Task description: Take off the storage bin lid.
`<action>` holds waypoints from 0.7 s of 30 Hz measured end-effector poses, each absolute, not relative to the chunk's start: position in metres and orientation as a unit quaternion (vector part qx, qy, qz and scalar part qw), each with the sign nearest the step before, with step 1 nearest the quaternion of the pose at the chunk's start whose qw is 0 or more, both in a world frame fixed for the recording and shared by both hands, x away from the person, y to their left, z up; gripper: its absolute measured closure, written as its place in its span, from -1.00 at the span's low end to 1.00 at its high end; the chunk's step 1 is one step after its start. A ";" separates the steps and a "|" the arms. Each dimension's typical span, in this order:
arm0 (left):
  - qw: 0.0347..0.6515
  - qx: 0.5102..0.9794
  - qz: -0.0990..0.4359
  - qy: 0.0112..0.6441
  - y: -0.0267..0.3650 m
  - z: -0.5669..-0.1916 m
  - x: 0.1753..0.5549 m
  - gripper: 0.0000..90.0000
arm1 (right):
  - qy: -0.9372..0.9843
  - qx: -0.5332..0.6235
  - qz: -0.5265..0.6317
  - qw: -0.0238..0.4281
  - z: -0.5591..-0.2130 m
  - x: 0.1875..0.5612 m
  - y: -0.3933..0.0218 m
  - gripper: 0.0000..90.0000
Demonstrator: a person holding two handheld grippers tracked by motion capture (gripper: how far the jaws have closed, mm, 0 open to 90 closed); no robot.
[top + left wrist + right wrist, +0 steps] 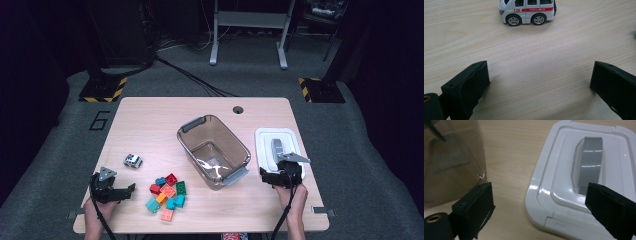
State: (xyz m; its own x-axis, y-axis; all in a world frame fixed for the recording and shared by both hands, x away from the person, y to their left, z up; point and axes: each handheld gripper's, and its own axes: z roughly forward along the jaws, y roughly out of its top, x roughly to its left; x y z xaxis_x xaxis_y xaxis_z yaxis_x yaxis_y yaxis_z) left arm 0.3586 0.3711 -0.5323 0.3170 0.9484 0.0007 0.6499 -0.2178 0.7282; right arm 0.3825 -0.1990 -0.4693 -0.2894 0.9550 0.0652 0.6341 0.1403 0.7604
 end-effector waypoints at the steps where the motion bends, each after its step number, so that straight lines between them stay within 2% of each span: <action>1: 0.322 0.745 0.232 0.536 0.371 -0.532 0.359 -0.96 | 0.724 0.547 0.355 0.226 -0.471 0.380 -0.197 -0.88; 8: 0.322 0.745 0.232 0.536 0.371 -0.532 0.359 -0.96 | 0.735 0.534 0.354 0.219 -0.491 0.361 -0.184 -1.00; 13: 0.323 0.744 0.233 0.536 0.371 -0.532 0.359 -0.96 | 0.751 0.510 0.351 0.230 -0.507 0.348 -0.171 -1.00; 21: 0.321 0.745 0.233 0.536 0.371 -0.532 0.359 -0.96 | 0.768 0.496 0.341 0.217 -0.528 0.339 -0.159 -1.00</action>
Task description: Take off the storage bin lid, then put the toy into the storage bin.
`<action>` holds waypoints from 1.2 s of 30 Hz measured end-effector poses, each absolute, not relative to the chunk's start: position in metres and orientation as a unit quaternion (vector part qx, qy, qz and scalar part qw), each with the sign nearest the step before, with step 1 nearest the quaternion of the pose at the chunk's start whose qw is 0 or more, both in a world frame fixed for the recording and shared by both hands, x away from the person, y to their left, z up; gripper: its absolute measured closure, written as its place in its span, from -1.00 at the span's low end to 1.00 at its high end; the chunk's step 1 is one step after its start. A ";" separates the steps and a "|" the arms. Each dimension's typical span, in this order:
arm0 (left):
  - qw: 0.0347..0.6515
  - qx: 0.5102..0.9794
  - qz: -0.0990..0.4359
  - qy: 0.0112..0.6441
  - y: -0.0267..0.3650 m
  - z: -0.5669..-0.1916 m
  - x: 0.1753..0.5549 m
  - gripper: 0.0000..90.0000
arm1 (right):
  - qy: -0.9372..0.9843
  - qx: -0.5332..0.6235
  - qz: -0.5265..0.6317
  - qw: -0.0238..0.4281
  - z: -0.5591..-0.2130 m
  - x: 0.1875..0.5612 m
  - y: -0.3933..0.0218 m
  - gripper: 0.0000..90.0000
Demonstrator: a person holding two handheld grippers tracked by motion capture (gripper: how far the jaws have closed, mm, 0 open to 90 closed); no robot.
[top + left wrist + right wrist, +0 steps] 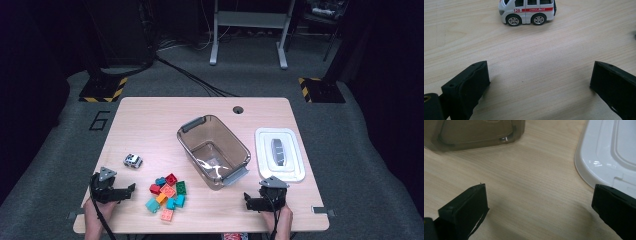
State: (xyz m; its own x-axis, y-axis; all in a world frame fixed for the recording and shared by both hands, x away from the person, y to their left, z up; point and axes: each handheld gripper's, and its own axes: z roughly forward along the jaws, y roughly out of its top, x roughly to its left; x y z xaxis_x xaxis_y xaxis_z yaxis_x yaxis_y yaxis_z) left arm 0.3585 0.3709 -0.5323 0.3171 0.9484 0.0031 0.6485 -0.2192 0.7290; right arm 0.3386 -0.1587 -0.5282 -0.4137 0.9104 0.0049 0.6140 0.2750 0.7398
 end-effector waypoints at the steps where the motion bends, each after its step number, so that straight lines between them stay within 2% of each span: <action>1: 0.323 0.745 0.232 0.536 0.371 -0.532 0.359 -0.96 | 0.769 0.492 0.340 0.225 -0.528 0.338 -0.158 -1.00; 22: 0.330 0.735 0.226 0.547 0.377 -0.531 0.361 -1.00 | 0.783 0.486 0.329 0.207 -0.531 0.343 -0.157 -1.00; 36: 0.331 0.736 0.209 0.553 0.367 -0.509 0.400 -1.00 | 0.781 0.487 0.329 0.210 -0.530 0.343 -0.158 -0.98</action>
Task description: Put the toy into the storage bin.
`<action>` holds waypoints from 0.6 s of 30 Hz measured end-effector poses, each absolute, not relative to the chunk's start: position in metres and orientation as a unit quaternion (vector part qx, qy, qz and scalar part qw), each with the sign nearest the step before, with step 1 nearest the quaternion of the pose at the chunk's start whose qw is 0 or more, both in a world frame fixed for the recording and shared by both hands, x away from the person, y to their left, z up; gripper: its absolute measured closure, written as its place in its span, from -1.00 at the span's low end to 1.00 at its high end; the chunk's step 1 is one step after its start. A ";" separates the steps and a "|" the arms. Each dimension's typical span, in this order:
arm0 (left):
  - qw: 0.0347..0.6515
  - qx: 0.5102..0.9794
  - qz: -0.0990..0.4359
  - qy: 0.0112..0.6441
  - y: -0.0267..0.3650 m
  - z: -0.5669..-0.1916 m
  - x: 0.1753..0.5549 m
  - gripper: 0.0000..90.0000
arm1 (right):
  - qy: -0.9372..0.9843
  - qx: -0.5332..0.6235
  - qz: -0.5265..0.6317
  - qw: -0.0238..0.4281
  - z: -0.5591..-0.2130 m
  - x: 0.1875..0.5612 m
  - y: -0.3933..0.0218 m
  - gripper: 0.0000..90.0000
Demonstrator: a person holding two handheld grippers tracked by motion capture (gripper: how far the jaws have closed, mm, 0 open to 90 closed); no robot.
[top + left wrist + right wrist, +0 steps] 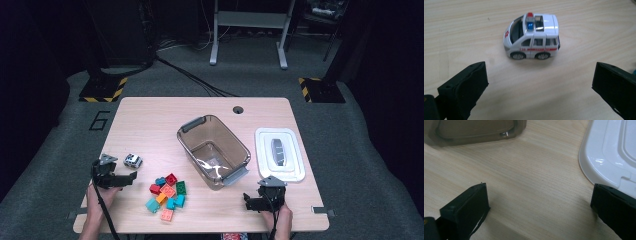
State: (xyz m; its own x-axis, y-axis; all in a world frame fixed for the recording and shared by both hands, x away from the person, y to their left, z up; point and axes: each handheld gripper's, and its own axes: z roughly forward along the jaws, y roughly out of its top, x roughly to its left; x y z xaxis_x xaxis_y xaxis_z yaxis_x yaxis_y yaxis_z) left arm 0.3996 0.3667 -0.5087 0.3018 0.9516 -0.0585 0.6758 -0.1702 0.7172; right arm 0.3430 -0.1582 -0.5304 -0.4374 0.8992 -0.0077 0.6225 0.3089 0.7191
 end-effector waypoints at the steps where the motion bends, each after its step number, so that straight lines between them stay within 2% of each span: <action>1: 0.327 0.737 0.210 0.553 0.365 -0.509 0.402 -1.00 | 0.781 0.487 0.329 0.210 -0.530 0.343 -0.158 -0.98; 15: 0.287 0.748 0.205 0.562 0.357 -0.510 0.439 -0.99 | 0.780 0.487 0.331 0.211 -0.530 0.343 -0.158 -0.97; 18: 0.287 0.749 0.217 0.557 0.355 -0.509 0.443 -0.77 | 0.780 0.487 0.331 0.211 -0.530 0.343 -0.158 -0.97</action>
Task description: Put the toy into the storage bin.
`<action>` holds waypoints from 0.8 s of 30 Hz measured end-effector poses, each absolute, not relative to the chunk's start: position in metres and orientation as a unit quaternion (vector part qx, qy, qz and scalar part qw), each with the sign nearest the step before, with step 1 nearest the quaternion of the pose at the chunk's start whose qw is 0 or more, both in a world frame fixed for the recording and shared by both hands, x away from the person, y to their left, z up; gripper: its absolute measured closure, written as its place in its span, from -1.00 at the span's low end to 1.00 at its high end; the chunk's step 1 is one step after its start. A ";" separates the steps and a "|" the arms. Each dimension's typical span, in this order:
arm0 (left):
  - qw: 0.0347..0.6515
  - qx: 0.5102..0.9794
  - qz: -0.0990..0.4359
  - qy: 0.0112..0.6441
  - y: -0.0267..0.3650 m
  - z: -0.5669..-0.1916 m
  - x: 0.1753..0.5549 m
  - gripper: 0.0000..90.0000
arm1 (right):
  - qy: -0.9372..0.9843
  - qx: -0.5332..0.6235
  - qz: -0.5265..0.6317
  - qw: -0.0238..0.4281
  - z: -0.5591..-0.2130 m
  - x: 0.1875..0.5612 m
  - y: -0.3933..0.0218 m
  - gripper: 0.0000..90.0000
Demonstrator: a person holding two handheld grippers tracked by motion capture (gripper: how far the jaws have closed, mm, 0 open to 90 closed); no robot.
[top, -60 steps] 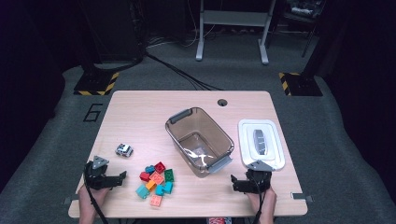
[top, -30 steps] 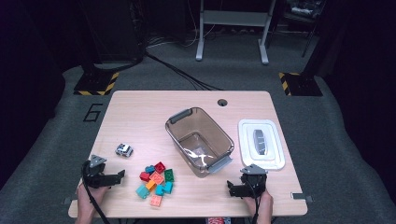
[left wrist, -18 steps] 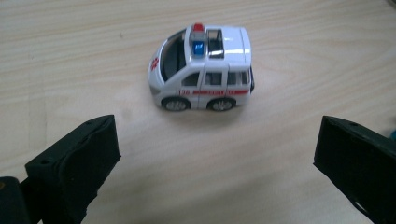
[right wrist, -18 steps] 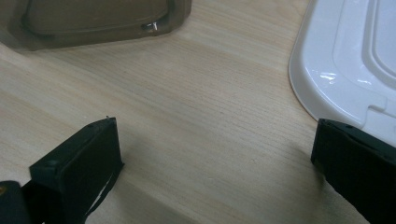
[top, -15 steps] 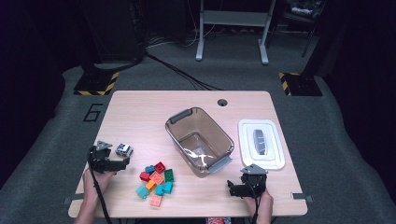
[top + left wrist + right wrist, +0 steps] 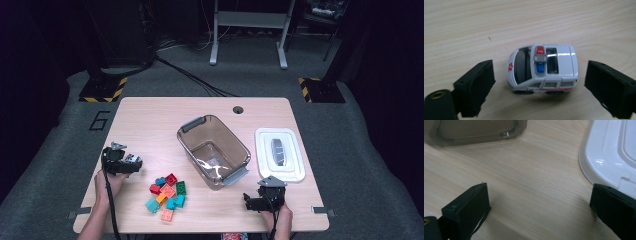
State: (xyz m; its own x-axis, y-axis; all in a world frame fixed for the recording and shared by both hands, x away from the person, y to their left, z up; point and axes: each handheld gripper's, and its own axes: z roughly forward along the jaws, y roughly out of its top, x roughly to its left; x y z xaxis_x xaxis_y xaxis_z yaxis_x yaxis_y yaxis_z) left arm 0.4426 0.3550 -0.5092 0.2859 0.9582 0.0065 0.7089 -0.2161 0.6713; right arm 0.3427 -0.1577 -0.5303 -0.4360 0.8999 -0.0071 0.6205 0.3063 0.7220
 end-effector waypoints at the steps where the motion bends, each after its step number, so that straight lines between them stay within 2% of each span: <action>1: 0.282 0.755 0.219 0.550 0.355 -0.509 0.444 -0.66 | 0.780 0.487 0.331 0.211 -0.530 0.343 -0.158 -0.96; 9: 0.286 0.754 0.209 0.553 0.351 -0.517 0.449 -0.46 | 0.779 0.489 0.332 0.209 -0.530 0.342 -0.157 -0.95; 24: 0.294 0.757 0.206 0.546 0.348 -0.515 0.447 -0.44 | 0.777 0.493 0.332 0.208 -0.530 0.342 -0.157 -0.94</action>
